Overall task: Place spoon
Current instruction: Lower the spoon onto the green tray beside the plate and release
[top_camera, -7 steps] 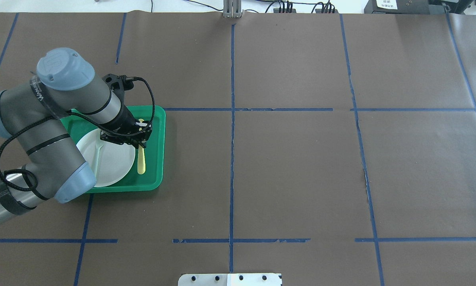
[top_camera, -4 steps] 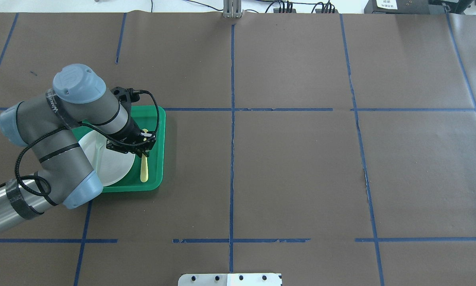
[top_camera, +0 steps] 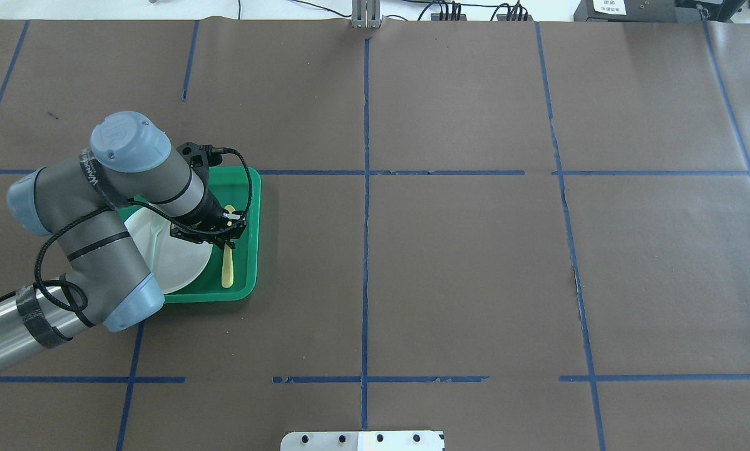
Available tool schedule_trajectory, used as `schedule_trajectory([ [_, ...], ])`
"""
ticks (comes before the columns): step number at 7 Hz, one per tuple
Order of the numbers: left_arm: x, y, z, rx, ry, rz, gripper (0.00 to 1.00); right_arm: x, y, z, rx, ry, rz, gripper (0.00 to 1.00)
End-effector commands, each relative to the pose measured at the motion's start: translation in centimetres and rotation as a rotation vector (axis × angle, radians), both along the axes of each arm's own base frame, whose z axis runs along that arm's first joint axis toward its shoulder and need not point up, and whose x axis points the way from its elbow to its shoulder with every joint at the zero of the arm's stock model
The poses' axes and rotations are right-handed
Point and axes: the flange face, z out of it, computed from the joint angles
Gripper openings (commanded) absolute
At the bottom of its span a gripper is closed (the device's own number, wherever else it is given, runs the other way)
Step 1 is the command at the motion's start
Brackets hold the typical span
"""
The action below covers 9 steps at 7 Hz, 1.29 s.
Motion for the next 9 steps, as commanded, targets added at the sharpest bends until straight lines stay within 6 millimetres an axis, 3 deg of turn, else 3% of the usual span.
schedule_trajectory([
  [1, -0.6, -0.5, 0.4, 0.013, -0.005, -0.004, 0.0, 0.0, 0.0, 0.0, 0.0, 0.0, 0.0, 1.0],
  [2, -1.0, -0.9, 0.3, 0.034, -0.004, 0.001, 0.0, 0.0, 0.0, 0.0, 0.0, 0.0, 0.0, 1.0],
  [3, -1.1, -1.0, 0.4, 0.036, -0.006, -0.001, 0.12, 0.0, 0.0, 0.0, 0.0, 0.0, 0.0, 1.0],
  [4, -1.2, -1.1, 0.4, 0.036, -0.006, -0.003, 0.69, 0.0, 0.0, 0.0, 0.0, 0.0, 0.0, 1.0],
  [5, -1.1, -1.0, 0.4, 0.036, -0.006, -0.001, 1.0, 0.0, 0.0, 0.0, 0.0, 0.0, 0.0, 1.0],
  [8, -1.3, -0.9, -0.1, 0.042, 0.0, -0.003, 1.0, 0.0, 0.0, 0.0, 0.0, 0.0, 0.0, 1.0],
  [9, -2.3, -1.4, -1.1, 0.045, 0.013, -0.015, 1.0, 0.0, 0.0, 0.0, 0.0, 0.0, 0.0, 1.0],
])
